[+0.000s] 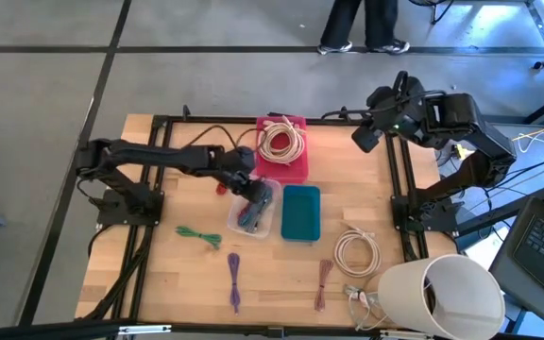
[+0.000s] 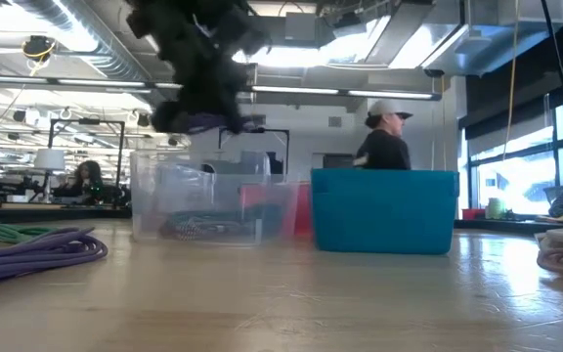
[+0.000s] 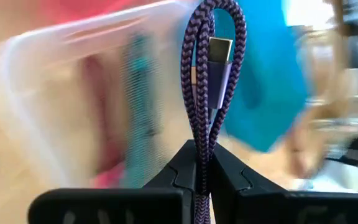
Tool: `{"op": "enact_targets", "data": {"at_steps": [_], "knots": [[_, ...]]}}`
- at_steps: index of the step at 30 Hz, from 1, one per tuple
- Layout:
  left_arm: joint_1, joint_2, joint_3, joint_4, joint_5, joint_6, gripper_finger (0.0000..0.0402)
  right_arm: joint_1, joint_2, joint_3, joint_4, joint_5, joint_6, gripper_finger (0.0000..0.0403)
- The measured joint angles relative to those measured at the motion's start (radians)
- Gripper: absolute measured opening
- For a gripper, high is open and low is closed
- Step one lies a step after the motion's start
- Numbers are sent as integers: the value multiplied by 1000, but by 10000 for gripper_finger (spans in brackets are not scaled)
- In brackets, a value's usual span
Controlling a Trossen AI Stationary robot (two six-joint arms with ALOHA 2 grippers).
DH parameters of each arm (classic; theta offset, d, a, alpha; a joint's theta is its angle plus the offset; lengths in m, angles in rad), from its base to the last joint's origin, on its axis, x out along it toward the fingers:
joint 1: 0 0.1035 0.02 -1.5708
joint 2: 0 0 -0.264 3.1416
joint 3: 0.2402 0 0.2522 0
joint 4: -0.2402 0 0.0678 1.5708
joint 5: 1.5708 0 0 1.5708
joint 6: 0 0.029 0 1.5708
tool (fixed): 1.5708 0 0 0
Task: Pick & Place USB Port
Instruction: Put the black and violet charger cable into the transparent bin
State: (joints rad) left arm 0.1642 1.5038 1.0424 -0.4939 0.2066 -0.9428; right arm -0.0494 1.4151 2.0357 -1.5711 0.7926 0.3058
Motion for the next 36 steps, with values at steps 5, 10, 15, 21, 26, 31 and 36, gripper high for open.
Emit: {"op": "enact_targets", "data": {"at_steps": [5, 10, 15, 21, 26, 31, 36], "knots": [[-8, -9, 54, -131, -52, -17, 13, 0, 0, 0, 0, 26, 0, 215], [-20, 40, 47, -167, -66, -47, 13, 0, 0, 0, 0, 27, 4, 215], [-34, 110, 50, -145, -52, -24, 13, 0, 0, 0, 0, 27, 17, 215], [-31, 215, 84, -134, -59, 35, 13, 0, 0, 0, 0, 22, 23, 215], [-31, 323, 146, -131, -40, 91, 13, 0, 0, 0, 0, 18, 22, 215], [-31, 374, 188, -123, -41, 110, 12, 0, -1, 0, 0, 10, 19, 215], [-27, 375, 188, -126, -51, 114, 33, 0, -4, 0, 0, -7, 3, 215]]}}
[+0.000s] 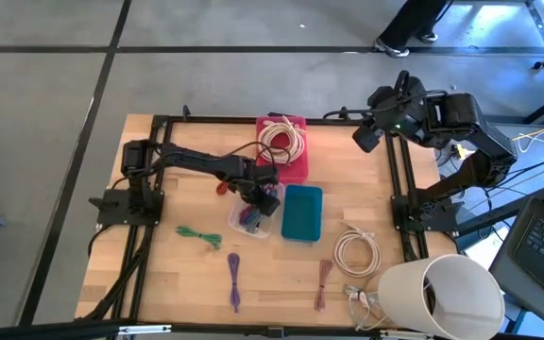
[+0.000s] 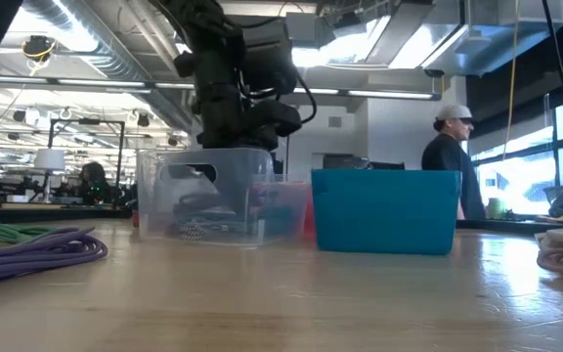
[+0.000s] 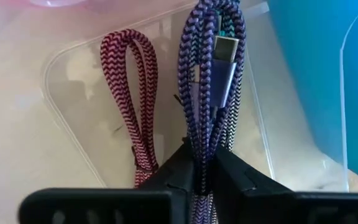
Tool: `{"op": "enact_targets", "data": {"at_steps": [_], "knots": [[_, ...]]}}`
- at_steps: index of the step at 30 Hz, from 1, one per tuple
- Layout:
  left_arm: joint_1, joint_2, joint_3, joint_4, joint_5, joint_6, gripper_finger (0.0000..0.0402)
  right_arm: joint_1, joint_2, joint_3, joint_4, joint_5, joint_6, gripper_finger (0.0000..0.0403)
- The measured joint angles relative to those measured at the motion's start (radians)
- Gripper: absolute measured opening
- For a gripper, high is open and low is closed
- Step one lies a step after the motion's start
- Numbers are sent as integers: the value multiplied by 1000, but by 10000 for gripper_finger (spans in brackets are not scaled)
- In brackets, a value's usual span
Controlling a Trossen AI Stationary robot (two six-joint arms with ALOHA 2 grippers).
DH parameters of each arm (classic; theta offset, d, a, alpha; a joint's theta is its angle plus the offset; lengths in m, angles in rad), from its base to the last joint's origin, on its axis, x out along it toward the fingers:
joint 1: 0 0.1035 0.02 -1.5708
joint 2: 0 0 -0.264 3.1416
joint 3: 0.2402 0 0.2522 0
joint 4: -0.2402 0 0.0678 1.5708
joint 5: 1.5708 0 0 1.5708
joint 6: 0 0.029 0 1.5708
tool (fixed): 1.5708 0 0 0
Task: Pick & Place USB Port
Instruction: Put the black and violet charger cable into the transparent bin, then put the red charger cable into the blue bin
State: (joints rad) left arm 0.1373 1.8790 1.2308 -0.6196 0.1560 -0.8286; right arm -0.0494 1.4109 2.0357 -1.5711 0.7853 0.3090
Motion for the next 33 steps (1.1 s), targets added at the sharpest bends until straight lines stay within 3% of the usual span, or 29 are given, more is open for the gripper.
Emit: {"op": "enact_targets", "data": {"at_steps": [12, 18, 23, 30, 33], "knots": [[5, -16, 0, 4, 125, 41, 144, 0, 0, 0, 0, 0, -1, 215], [29, -110, -1, 17, 201, 30, 184, 0, 0, 0, 0, -1, -1, 215], [62, -246, -1, -30, 142, 39, 188, 0, 0, 0, 0, -6, 0, 215], [115, -434, 1, -362, -214, 149, 185, 0, -10, 0, 0, -30, 20, 215], [172, -440, 1, -455, -268, 213, 185, 0, -12, 0, 0, -22, 25, 215]]}}
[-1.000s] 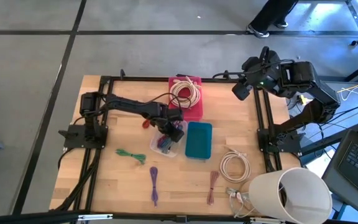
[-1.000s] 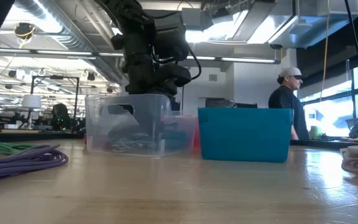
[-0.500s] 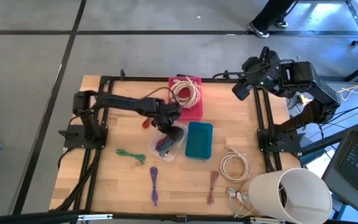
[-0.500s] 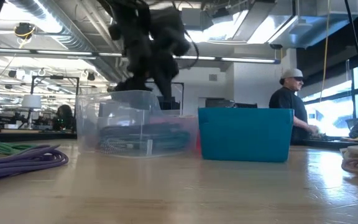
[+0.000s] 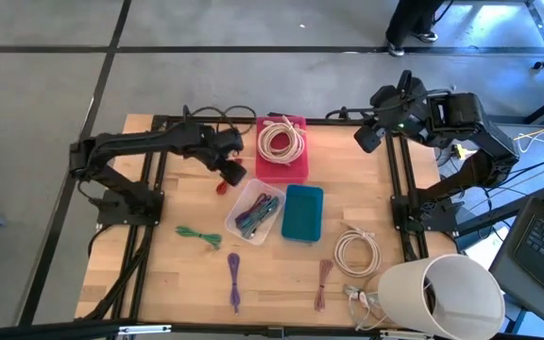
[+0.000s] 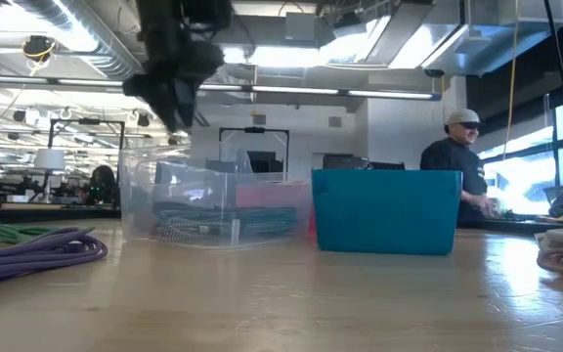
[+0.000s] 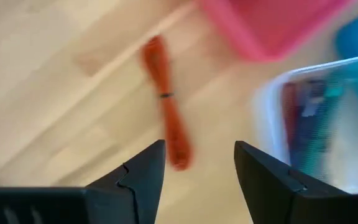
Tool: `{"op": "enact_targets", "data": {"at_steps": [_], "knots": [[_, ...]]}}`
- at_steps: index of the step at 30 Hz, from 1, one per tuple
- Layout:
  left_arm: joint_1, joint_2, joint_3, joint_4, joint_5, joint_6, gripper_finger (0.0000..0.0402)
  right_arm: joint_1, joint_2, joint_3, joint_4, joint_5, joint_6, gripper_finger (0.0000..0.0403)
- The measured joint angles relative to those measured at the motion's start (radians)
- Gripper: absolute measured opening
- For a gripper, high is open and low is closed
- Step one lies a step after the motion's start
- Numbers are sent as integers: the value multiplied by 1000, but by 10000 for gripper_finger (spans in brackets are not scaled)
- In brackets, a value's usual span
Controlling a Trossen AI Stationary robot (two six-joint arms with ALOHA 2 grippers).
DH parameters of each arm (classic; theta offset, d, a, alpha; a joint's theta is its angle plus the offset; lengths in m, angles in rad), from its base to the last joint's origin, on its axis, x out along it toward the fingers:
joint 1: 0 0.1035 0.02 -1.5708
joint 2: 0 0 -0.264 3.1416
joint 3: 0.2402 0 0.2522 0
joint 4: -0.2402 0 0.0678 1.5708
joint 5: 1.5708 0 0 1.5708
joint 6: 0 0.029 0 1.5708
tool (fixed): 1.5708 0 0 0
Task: Pick & Place USB Port
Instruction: Put the red charger cable into the blue bin
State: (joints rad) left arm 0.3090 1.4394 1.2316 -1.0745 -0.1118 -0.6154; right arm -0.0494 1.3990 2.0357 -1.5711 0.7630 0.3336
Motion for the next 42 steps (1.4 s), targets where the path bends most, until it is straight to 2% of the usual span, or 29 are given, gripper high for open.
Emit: {"op": "enact_targets", "data": {"at_steps": [4, 9, 13, 18, 32, 35, 39, 40, 42], "knots": [[87, 33, -35, 6, 24, 94, 185, 0, -2, 0, 0, 0, 5, 215], [169, 97, -82, 16, 84, 135, 185, 0, -2, 0, 0, -31, 31, 215], [199, 134, -130, 109, 125, 141, 185, 0, -2, 0, 0, -50, 33, 215], [203, 184, -162, 227, 192, 134, 185, 0, -2, 0, 0, -49, 33, 215], [203, 378, -162, 317, 201, 149, 183, 0, -2, 0, 0, -49, 25, 215], [203, 392, -160, 304, 206, 169, 153, 0, -2, 0, 0, -49, 25, 215], [210, 353, -167, 291, 223, 200, 40, 0, -2, 0, 0, -49, 22, 215], [216, 322, -169, 268, 235, 206, 26, 0, -2, 0, 0, -49, 22, 215], [230, 246, -167, 228, 233, 211, 22, 0, -2, 0, 0, -49, 22, 215]]}}
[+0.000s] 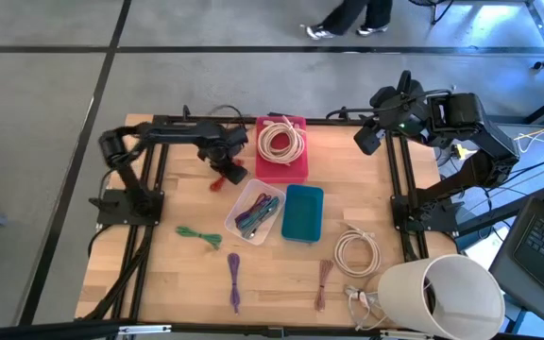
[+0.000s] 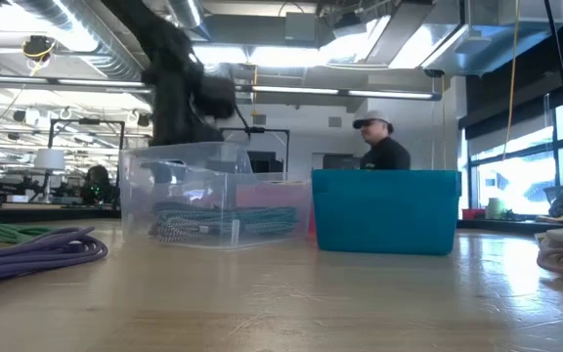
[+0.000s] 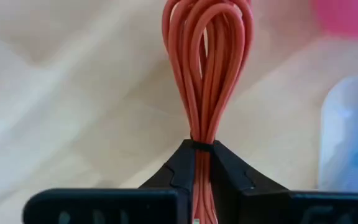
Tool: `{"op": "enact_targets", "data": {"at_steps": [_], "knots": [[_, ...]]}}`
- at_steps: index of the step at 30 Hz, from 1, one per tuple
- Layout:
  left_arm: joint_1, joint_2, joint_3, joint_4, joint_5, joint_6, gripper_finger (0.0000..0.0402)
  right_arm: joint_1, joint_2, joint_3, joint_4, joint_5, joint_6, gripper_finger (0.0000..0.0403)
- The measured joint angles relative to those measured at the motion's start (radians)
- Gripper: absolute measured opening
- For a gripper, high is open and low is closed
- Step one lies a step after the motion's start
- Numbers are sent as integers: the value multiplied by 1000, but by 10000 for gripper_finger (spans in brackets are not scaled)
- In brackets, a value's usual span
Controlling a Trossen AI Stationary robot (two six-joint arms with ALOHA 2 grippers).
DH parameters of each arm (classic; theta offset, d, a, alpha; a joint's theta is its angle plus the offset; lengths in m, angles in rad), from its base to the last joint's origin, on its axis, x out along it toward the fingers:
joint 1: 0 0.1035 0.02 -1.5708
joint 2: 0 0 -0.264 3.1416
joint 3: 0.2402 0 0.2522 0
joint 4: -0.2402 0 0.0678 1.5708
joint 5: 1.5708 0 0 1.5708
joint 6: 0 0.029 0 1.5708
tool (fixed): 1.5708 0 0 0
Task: Pick & Place USB Port
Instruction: Put the red charger cable into the blue bin
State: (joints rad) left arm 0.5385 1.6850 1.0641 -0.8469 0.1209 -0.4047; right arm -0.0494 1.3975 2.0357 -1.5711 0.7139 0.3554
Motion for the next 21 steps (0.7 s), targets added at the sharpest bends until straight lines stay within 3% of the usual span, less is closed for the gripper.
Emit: {"op": "enact_targets", "data": {"at_steps": [4, 8, 10, 14, 17, 21], "knots": [[24, -197, -1, -50, -46, 3, 22, 0, 0, 0, 0, 0, 4, 215], [55, -415, 0, 38, -26, 10, 21, 0, 0, 0, 0, 0, 25, 215], [75, -510, -12, 193, 51, 44, 21, 0, 0, 0, 0, 0, 39, 215], [109, -622, -85, 674, 332, 33, 21, 0, 7, 0, 19, 0, 70, 215], [120, -623, -132, 1047, 480, -39, 21, 0, 34, 0, 94, -24, 69, 215], [124, -563, -138, 1330, 593, -145, 21, 0, 87, 0, 247, -102, -29, 215]]}}
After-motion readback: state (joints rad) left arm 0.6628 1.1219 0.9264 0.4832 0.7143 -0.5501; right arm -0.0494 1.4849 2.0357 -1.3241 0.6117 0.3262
